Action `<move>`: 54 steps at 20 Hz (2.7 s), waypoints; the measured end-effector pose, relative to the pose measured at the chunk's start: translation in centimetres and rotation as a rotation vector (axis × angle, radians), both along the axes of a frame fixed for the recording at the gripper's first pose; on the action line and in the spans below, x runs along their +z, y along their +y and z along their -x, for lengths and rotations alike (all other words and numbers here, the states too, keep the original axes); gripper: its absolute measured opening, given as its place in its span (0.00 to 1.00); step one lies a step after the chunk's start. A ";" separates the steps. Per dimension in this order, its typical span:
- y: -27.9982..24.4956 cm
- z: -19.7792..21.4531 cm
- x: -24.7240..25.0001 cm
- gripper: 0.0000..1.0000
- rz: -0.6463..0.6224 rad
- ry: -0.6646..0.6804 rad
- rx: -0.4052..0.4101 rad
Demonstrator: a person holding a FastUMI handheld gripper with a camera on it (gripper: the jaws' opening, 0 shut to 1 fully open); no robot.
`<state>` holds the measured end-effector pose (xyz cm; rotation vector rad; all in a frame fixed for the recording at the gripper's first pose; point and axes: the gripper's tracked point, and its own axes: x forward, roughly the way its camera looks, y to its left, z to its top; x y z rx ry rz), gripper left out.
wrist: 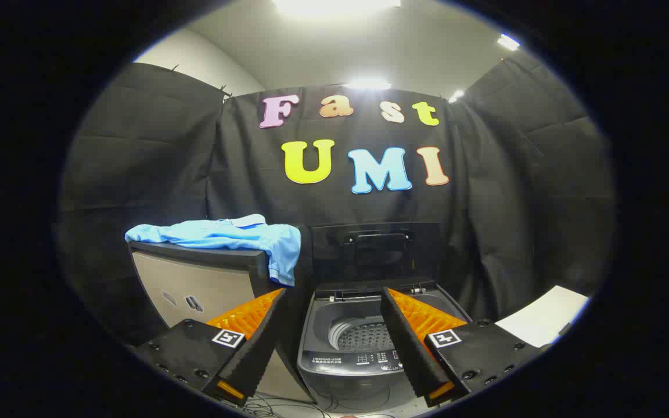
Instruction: Put the clothes into the washing machine and then close the washing machine lid.
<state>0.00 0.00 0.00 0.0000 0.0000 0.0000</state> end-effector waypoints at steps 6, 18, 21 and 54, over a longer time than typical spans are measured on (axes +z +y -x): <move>1.0 0.2 0.5 0.99 0.010 -0.004 0.023; 1.8 0.9 1.3 0.99 0.002 -0.016 0.015; 2.1 1.1 1.2 0.99 0.003 -0.010 0.015; 20.2 -11.3 11.4 0.99 -0.002 0.105 0.386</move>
